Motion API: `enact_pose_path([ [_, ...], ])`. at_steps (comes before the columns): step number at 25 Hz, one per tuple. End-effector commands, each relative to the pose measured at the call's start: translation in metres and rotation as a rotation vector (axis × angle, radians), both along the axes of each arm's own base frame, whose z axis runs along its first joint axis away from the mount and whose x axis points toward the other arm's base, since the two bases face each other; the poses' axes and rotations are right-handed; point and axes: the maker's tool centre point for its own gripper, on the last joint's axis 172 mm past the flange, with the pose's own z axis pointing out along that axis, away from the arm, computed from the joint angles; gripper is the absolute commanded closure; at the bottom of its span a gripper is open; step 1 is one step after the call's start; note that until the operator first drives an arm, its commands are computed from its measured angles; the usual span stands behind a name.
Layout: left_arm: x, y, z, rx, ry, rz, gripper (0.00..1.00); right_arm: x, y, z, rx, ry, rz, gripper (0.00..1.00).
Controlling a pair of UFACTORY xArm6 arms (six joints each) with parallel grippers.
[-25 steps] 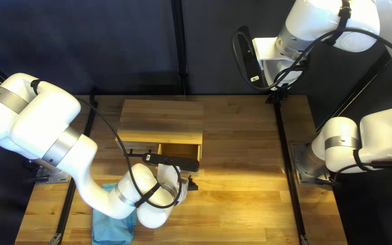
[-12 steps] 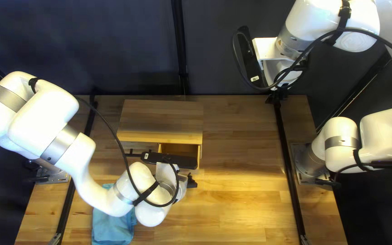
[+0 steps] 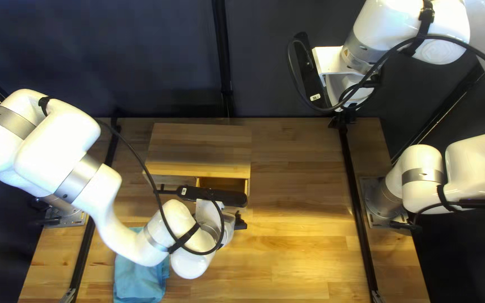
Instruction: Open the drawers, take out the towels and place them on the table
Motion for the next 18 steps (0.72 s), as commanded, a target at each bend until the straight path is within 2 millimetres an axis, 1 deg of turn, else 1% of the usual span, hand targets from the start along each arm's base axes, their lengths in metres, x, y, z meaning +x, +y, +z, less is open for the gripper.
enact_pose_path([
  [1, 0.003, 0.004, 0.001, 0.006, -0.001, -0.002, 0.00, 0.000, 0.000, 0.000, 0.000, 0.000, 0.000, 0.00],
  [10, 0.005, 0.011, -0.001, 0.011, -0.002, 0.002, 0.00, 0.000, 0.000, 0.000, 0.000, 0.000, 0.000, 0.00],
  [14, 0.005, 0.018, -0.003, 0.005, 0.006, -0.004, 0.00, 0.000, 0.000, 0.000, 0.000, 0.000, 0.000, 0.00],
  [18, 0.002, 0.026, -0.003, 0.011, 0.013, 0.000, 0.00, 0.000, 0.000, 0.000, 0.000, 0.000, 0.000, 0.00],
])
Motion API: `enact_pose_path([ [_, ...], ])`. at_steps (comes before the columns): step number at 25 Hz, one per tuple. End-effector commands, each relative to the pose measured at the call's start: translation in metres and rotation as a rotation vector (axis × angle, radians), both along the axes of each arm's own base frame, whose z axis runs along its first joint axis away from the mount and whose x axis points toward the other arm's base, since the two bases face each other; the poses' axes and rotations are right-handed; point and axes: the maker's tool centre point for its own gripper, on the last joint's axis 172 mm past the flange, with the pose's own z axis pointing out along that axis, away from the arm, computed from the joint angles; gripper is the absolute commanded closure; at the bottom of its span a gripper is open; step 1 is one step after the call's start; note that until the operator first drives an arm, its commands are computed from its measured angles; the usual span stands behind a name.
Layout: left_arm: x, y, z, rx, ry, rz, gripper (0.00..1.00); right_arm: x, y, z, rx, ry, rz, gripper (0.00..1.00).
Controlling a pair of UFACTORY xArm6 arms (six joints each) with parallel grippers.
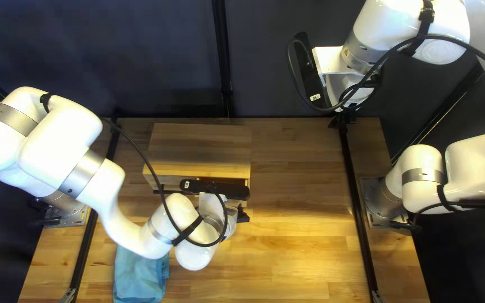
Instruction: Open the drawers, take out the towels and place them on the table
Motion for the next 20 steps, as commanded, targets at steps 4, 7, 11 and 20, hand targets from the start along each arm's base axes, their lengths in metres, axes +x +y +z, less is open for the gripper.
enact_pose_path([
  [4, -0.001, 0.007, 0.001, 0.007, 0.006, 0.007, 0.00, 0.000, 0.000, 0.000, 0.000, 0.000, 0.000, 0.00],
  [7, 0.001, 0.009, 0.001, 0.010, 0.007, 0.012, 0.00, 0.000, 0.000, 0.000, 0.000, 0.000, 0.000, 0.00],
  [11, 0.003, 0.013, 0.003, 0.019, 0.002, 0.015, 0.00, 0.000, 0.000, 0.000, 0.000, 0.000, 0.000, 0.00],
  [20, 0.006, 0.024, 0.005, 0.029, -0.005, 0.019, 0.00, 0.000, 0.000, 0.000, 0.000, 0.000, 0.000, 0.00],
])
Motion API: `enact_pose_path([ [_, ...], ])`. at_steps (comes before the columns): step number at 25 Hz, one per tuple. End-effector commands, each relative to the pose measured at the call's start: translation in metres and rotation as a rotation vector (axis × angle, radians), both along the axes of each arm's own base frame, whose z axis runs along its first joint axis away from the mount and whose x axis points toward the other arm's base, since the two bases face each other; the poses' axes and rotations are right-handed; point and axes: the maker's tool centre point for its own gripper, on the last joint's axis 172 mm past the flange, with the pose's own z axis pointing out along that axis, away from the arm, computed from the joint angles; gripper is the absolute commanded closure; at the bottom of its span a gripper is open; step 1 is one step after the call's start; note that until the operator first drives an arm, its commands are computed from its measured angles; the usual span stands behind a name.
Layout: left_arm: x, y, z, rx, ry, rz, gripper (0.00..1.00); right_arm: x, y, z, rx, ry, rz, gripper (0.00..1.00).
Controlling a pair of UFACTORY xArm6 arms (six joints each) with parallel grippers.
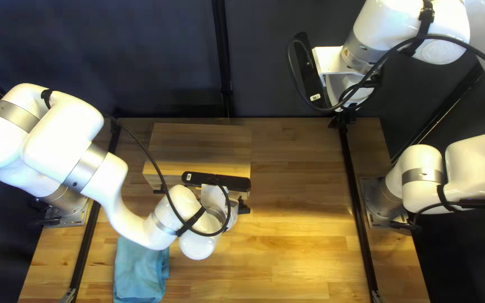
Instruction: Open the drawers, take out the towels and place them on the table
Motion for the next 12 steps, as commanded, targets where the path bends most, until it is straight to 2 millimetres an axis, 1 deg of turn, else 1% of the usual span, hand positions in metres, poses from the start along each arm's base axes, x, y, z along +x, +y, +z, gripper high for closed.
enact_pose_path([
  [1, 0.000, 0.003, 0.001, 0.004, -0.002, 0.001, 0.00, 0.000, 0.000, 0.000, 0.000, 0.000, 0.000, 0.00],
  [12, 0.001, 0.015, -0.001, 0.012, -0.010, 0.010, 0.00, 0.000, 0.000, 0.000, 0.000, 0.000, 0.000, 0.00],
])
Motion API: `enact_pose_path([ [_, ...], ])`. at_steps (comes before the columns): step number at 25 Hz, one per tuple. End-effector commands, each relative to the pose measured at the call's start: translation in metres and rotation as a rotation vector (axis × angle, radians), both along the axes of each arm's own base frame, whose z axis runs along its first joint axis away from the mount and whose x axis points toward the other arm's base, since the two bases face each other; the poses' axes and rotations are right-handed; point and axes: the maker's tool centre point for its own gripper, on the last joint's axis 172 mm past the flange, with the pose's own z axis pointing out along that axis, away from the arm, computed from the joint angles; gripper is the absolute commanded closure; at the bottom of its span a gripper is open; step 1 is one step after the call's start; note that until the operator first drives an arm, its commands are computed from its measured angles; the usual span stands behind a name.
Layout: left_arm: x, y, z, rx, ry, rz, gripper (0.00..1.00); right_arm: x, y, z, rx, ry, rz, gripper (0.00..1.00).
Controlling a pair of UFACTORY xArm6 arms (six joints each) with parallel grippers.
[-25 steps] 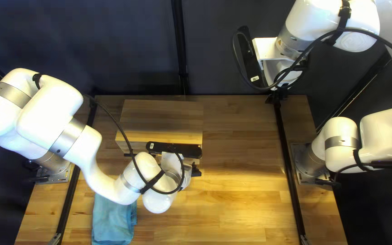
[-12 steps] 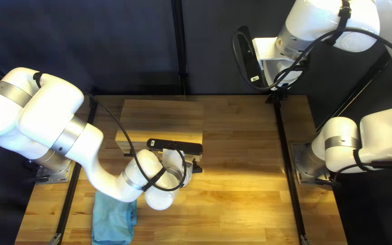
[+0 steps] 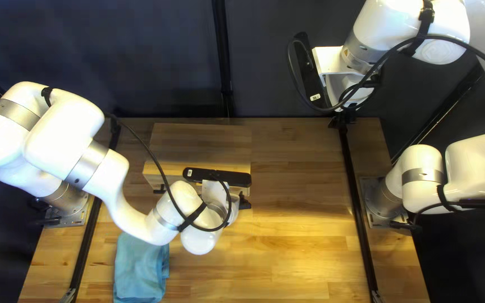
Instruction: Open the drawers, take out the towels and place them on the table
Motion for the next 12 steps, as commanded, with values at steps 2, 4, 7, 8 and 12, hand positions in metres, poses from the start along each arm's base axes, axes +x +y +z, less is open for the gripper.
enact_pose_path([
  [2, 0.0007, 0.0042, -0.0016, 0.002, -0.006, 0.003, 0.00, 0.0000, 0.0000, 0.0000, 0.000, 0.000, 0.000, 0.00],
  [4, 0.0004, 0.0053, -0.0019, 0.004, -0.007, 0.003, 0.00, 0.0000, 0.0000, 0.0000, 0.000, 0.000, 0.000, 0.00],
  [7, -0.0009, 0.0079, -0.0007, 0.007, -0.006, 0.003, 0.00, 0.0000, 0.0000, 0.0000, 0.000, 0.000, 0.000, 0.00],
  [8, -0.0011, 0.0085, -0.0005, 0.008, -0.006, 0.004, 0.00, 0.0000, 0.0000, 0.0000, 0.000, 0.000, 0.000, 0.00],
  [12, -0.0016, 0.0127, -0.0008, 0.011, -0.006, 0.005, 0.00, 0.0000, 0.0000, 0.0000, 0.000, 0.000, 0.000, 0.00],
])
